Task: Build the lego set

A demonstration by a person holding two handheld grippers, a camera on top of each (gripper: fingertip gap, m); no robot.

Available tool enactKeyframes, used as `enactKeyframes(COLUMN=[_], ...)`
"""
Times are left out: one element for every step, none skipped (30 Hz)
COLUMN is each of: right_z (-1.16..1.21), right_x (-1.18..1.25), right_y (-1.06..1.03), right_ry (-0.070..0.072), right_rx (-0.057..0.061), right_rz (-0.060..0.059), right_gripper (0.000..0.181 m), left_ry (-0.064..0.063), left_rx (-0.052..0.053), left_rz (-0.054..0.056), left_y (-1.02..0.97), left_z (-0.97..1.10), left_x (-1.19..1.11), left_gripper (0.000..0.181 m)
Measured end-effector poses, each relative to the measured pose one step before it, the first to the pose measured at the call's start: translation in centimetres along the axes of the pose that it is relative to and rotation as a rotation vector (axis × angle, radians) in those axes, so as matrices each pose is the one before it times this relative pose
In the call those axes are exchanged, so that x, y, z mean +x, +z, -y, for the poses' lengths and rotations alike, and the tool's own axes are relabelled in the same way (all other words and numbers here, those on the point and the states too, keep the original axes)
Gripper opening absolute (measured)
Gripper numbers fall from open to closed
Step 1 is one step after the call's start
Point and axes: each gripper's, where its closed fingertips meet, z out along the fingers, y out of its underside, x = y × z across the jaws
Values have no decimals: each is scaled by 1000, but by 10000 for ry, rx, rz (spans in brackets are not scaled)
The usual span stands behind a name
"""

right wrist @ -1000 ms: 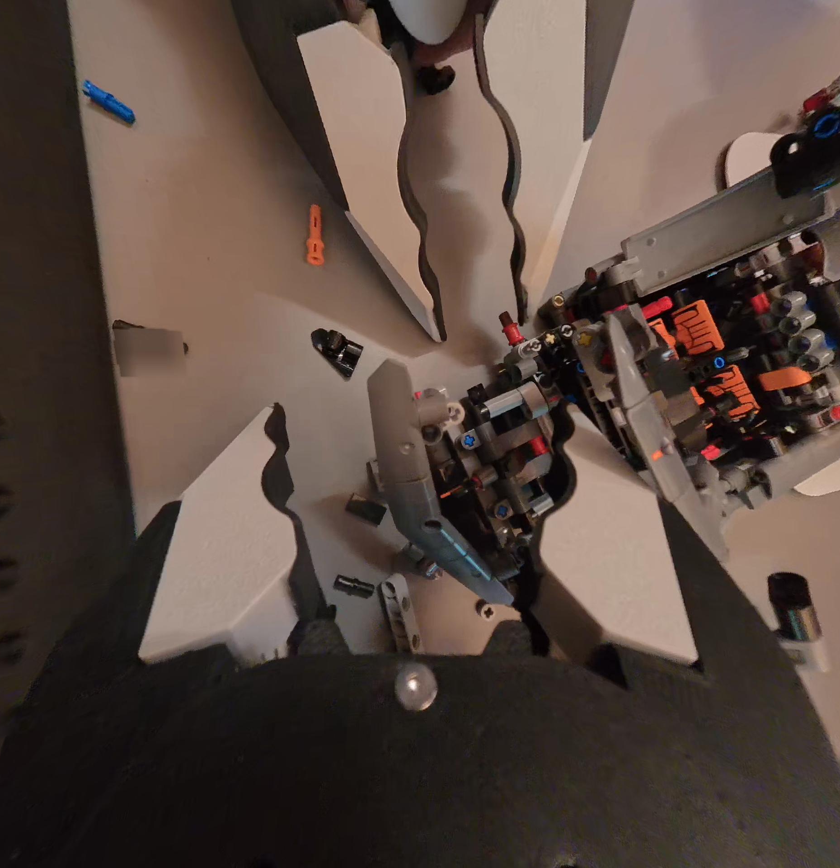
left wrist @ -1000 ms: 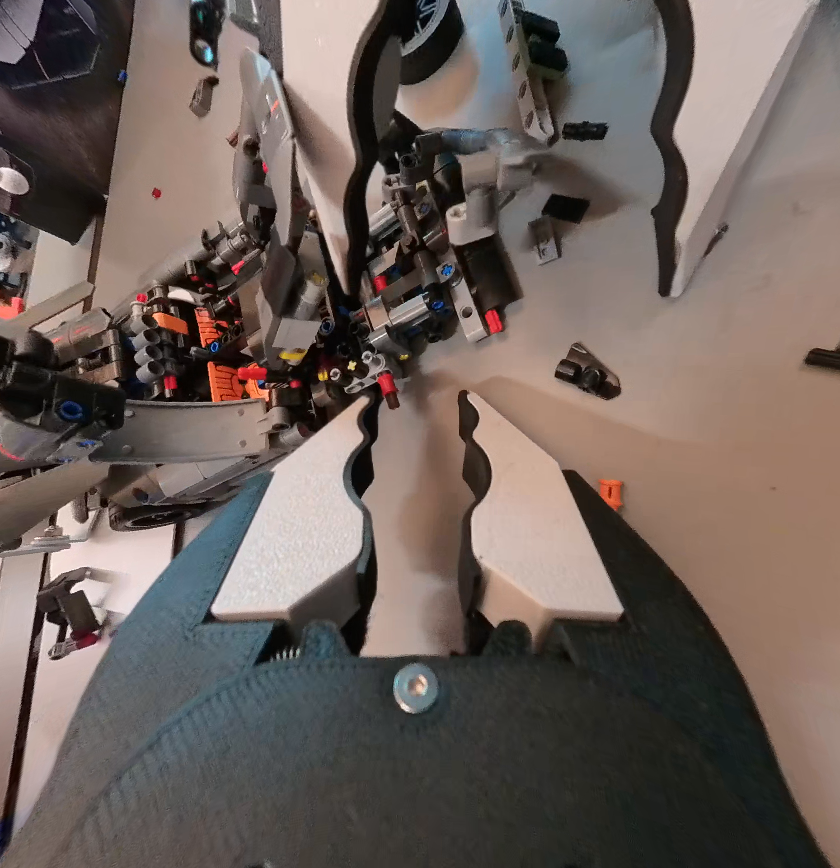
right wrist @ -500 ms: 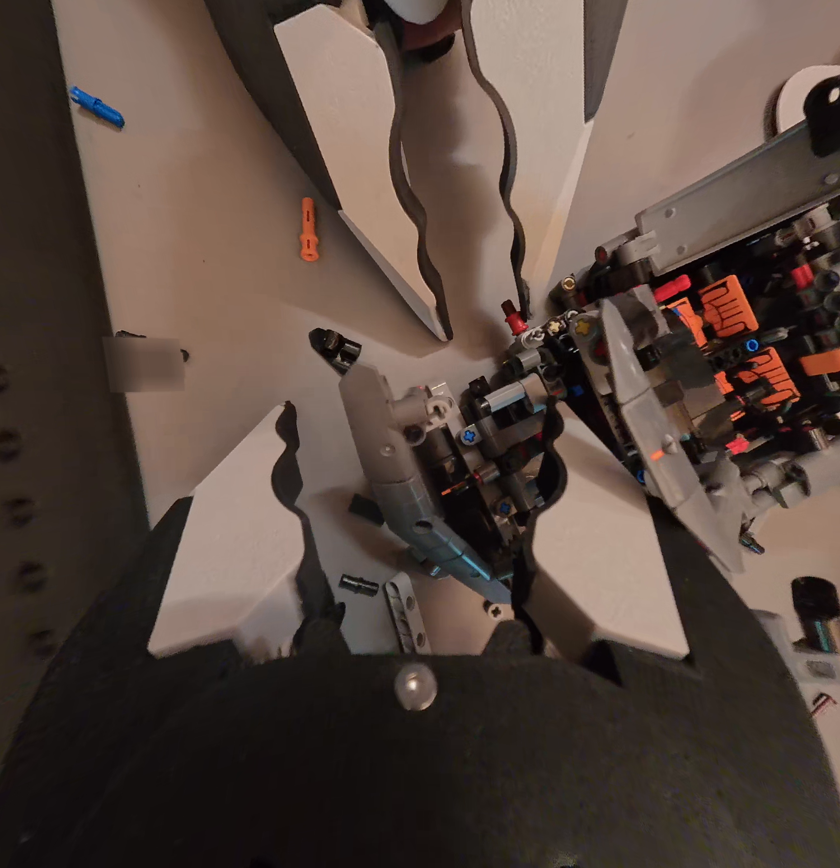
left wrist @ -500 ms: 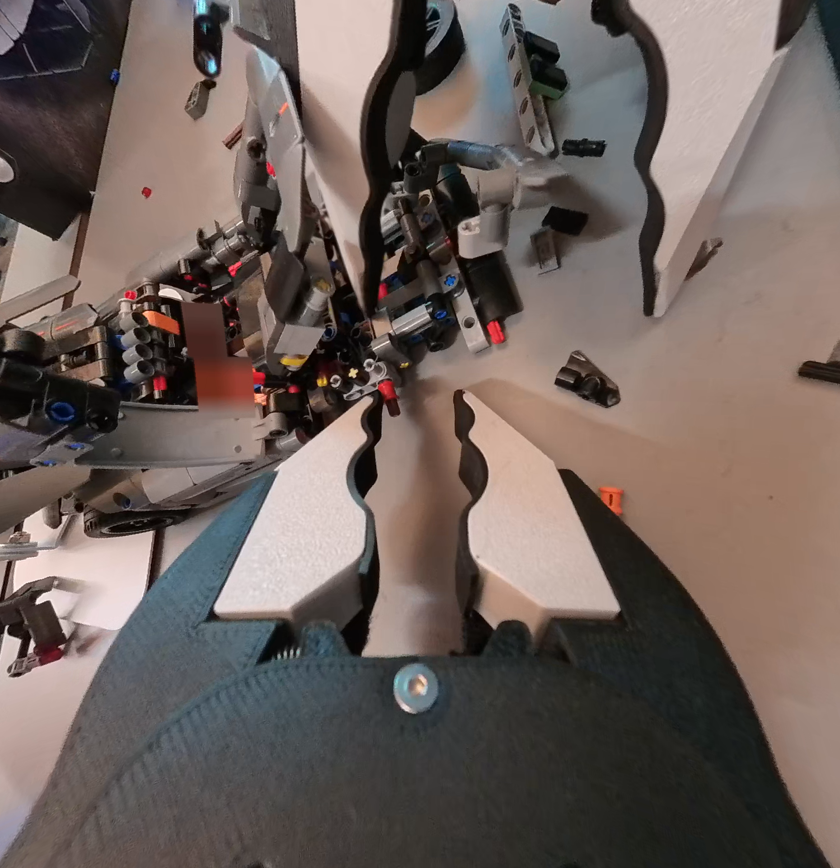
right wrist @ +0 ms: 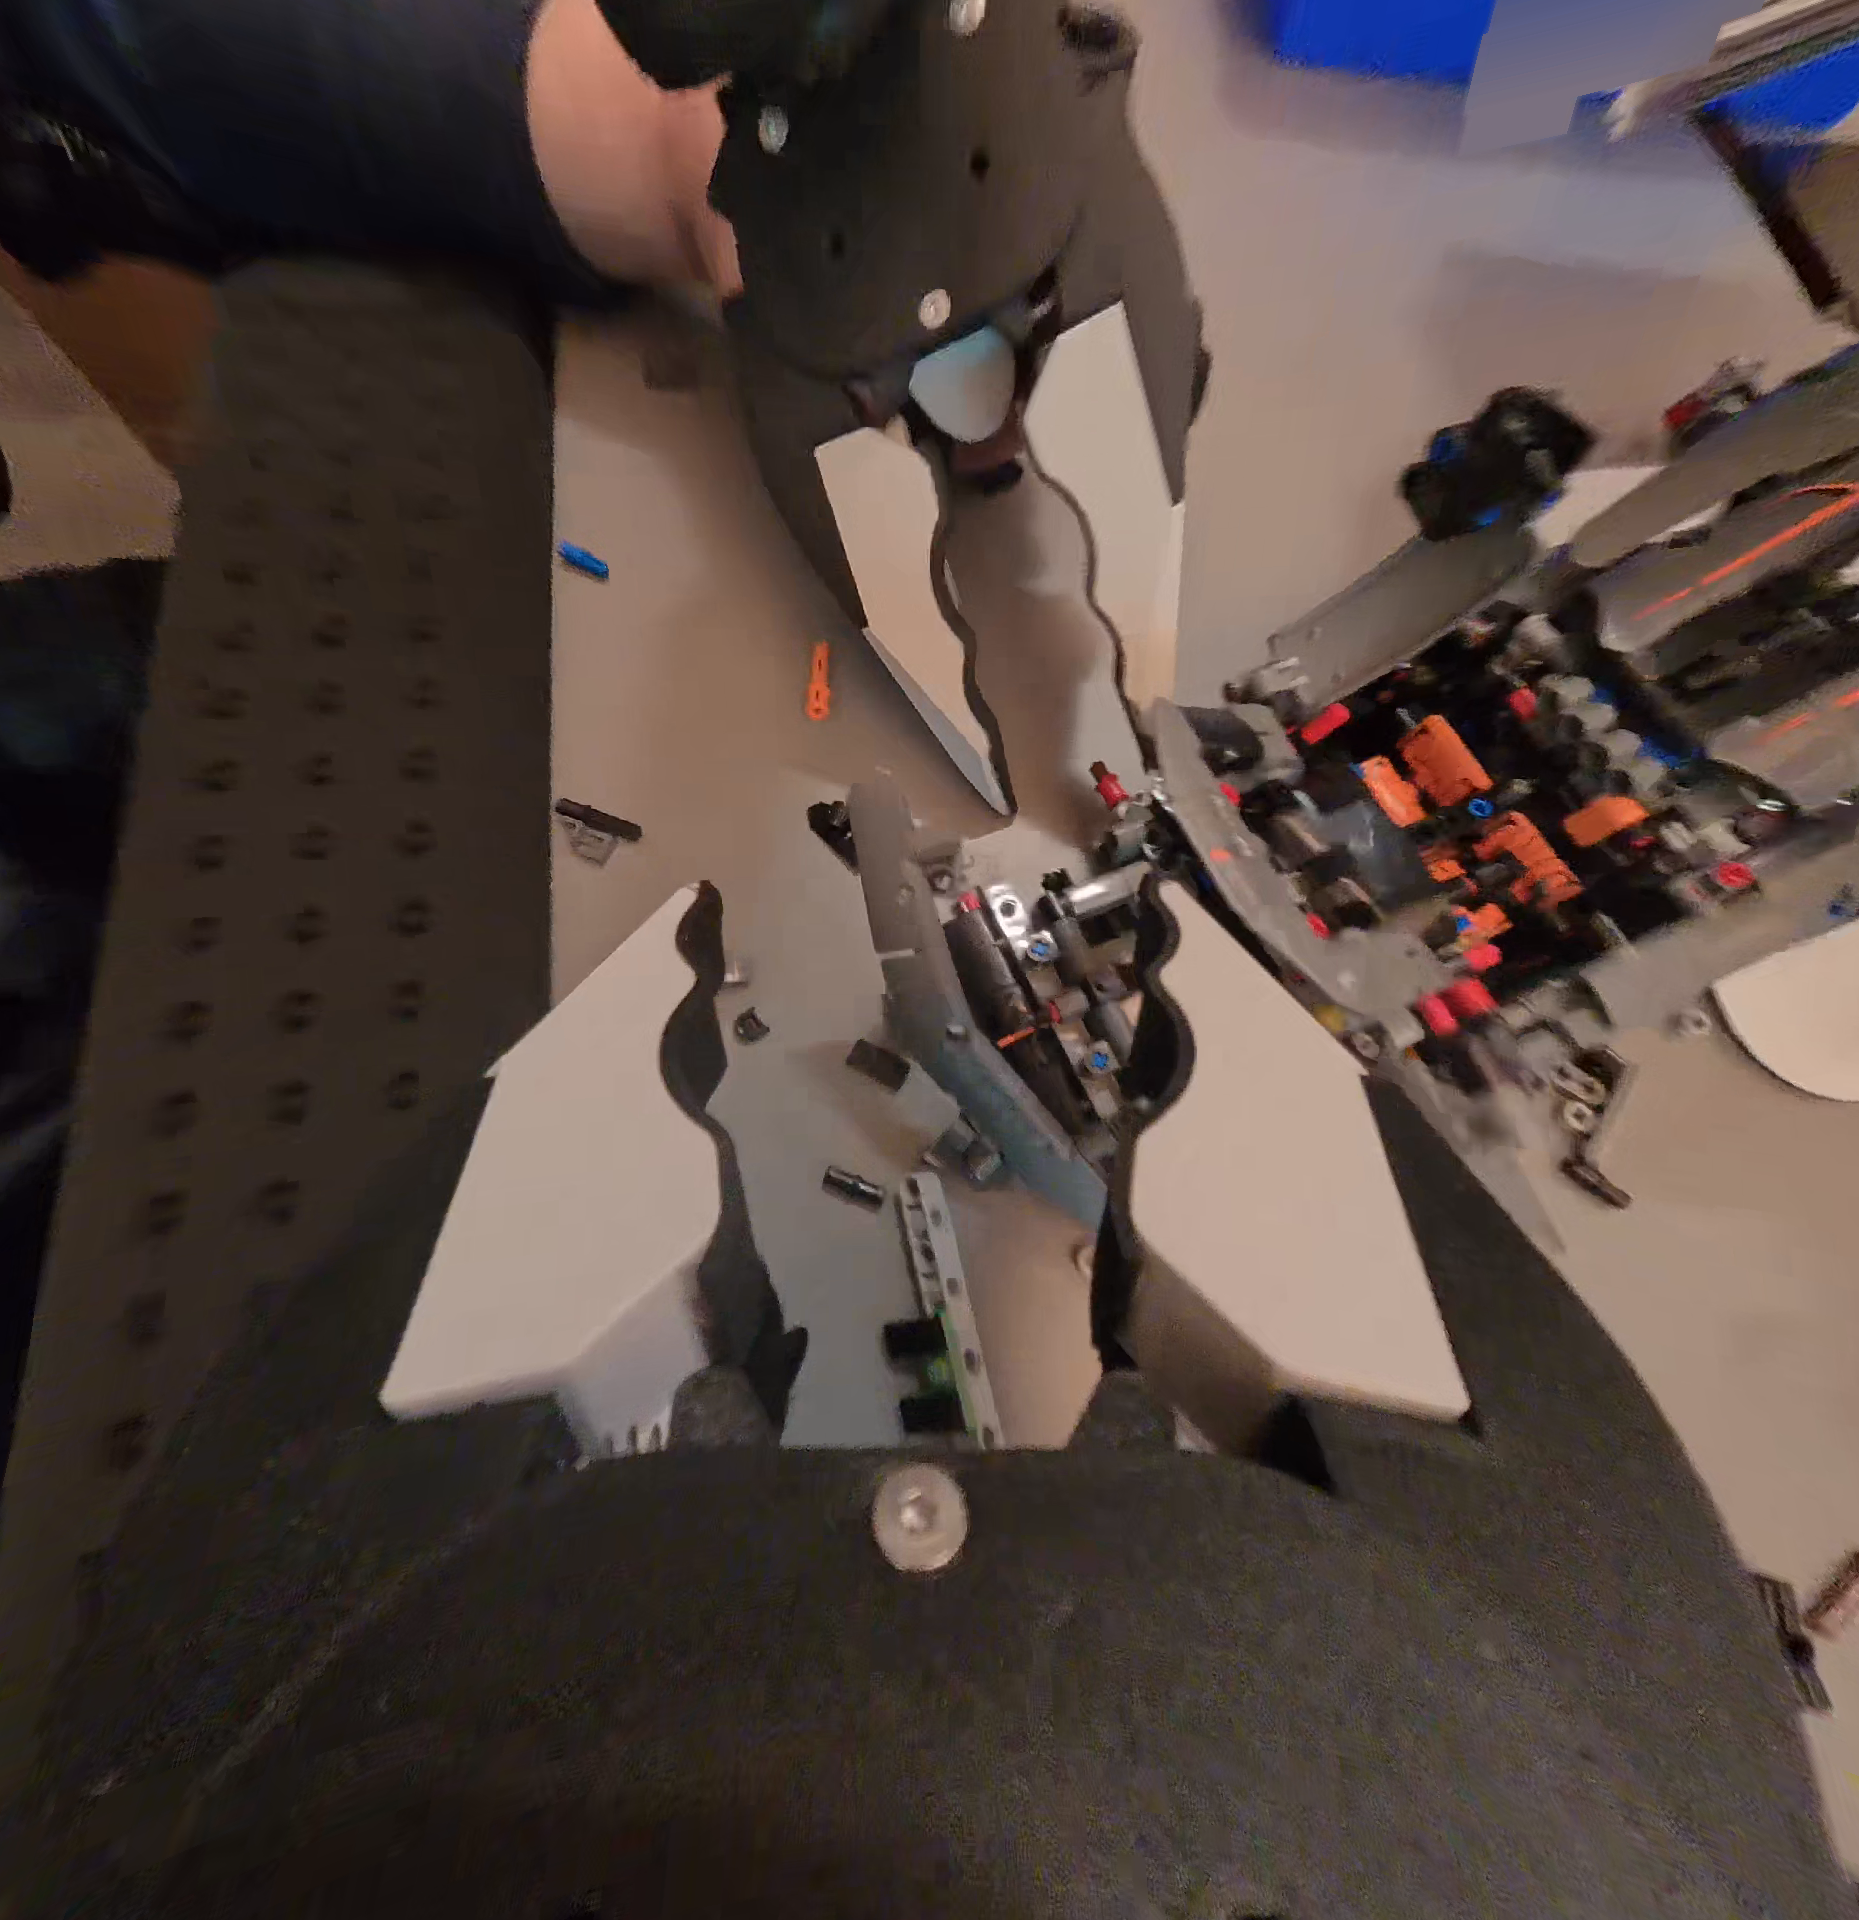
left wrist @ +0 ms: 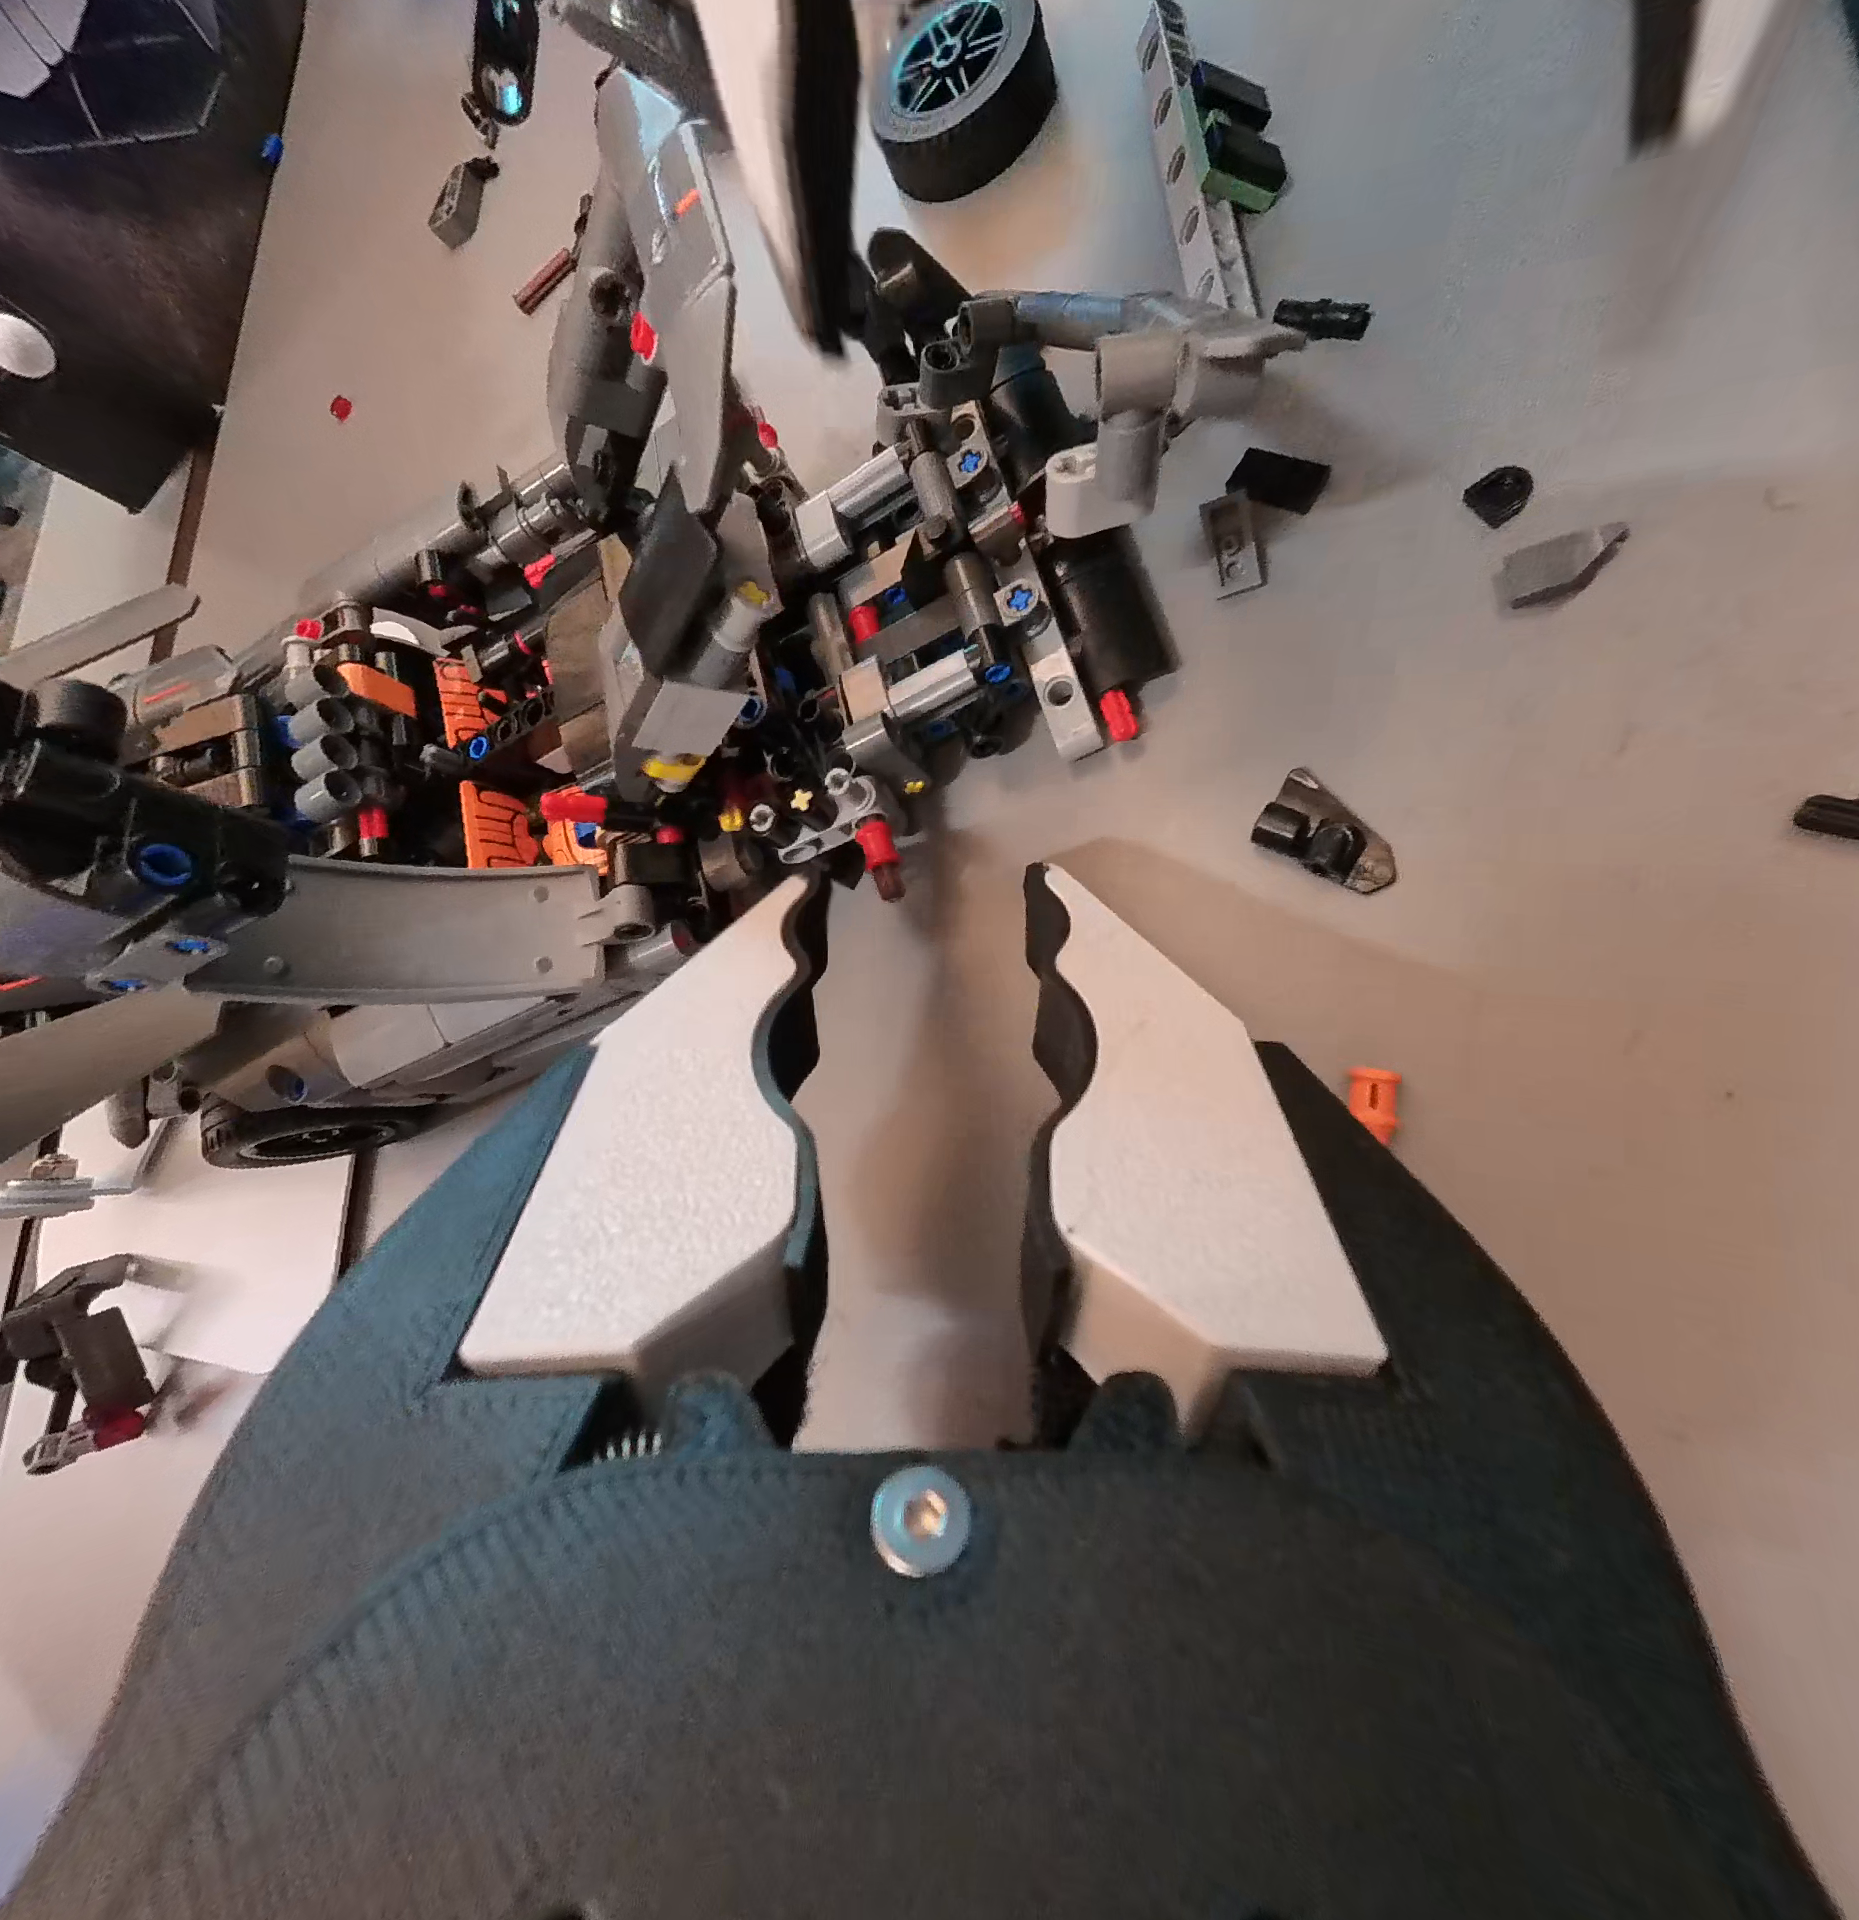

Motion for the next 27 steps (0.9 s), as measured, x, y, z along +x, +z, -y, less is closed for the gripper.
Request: enactKeyframes(right_z=[94,176,240,264,167,-47,-305,-482,-427,-317,-228,-187,-175,-165,-151,-120,-159,-285,-385,-455,-398,-292,-389,-669,-821,-792,-735], right_x=[372,382,337,585,695,549,568,570,360,270,197,82,19,12,-87,-223,-250,-167,-84,-72,-136,-236,-355,-208,-54,-280,-478], right_y=[-881,-903,-910,-847,-713,-511,-287,-94,16,28,-20,-71,-122,-166,-185,-158,-116,-77,-54,-69,-68,-42,-4,54,74,76,74], right_ry=[75,37,59,150,164,48,-28,6,59,61,29,23,-6,-51,-50,8,86,78,-14,-39,-1,41,70,16,-72,-68,-13], right_rx=[318,373,404,380,313,188,34,-75,-67,-13,2,-49,-96,-91,-69,-37,-47,-101,-130,-173,-161,-113,-182,-370,-491,-470,-425], right_rz=[-120,-134,-101,-213,-262,-197,-257,-256,-120,-73,-53,-15,4,-12,34,129,153,102,14,-13,22,87,156,35,-119,-18,114], right_gripper=[72,67,62,56,50,46,42,42,40,36,31,30,28,27,25,24,25,25,24,24,25,26,28,29,29,30,30], left_ry=[-31,-5,51,73,76,40,-10,-50,-42,0,-12,-51,-15,38,6,-16,-4,2,-2,-12,-4,27,28,-16,-40,-32,-10], left_rx=[5,8,4,-6,5,18,32,20,-26,-44,25,9,-24,-15,6,0,-3,-3,-1,-8,-16,-32,-21,8,11,13,11], left_rz=[-25,5,43,54,85,53,-16,-38,-9,-11,-43,-31,0,3,1,-1,-5,-3,7,20,17,33,19,-27,-17,2,2], left_y=[13,16,2,-18,-26,-26,-20,18,57,81,36,20,29,26,30,19,-4,2,-3,7,-3,3,20,8,16,17,3], left_z=[6,17,9,15,41,77,71,13,-92,-143,-5,-11,-41,-48,-3,2,-13,-6,-24,-17,-25,-57,-51,0,5,-6,-4], left_x=[17,-10,-41,-48,-80,-64,15,15,-10,8,52,1,-22,13,9,-13,0,-6,-16,-46,-38,-51,-14,29,3,-27,-17], left_gripper=[35,35,36,36,36,35,35,35,35,34,33,32,31,28,27,27,27,27,27,27,27,25,24,23,23,23,23])
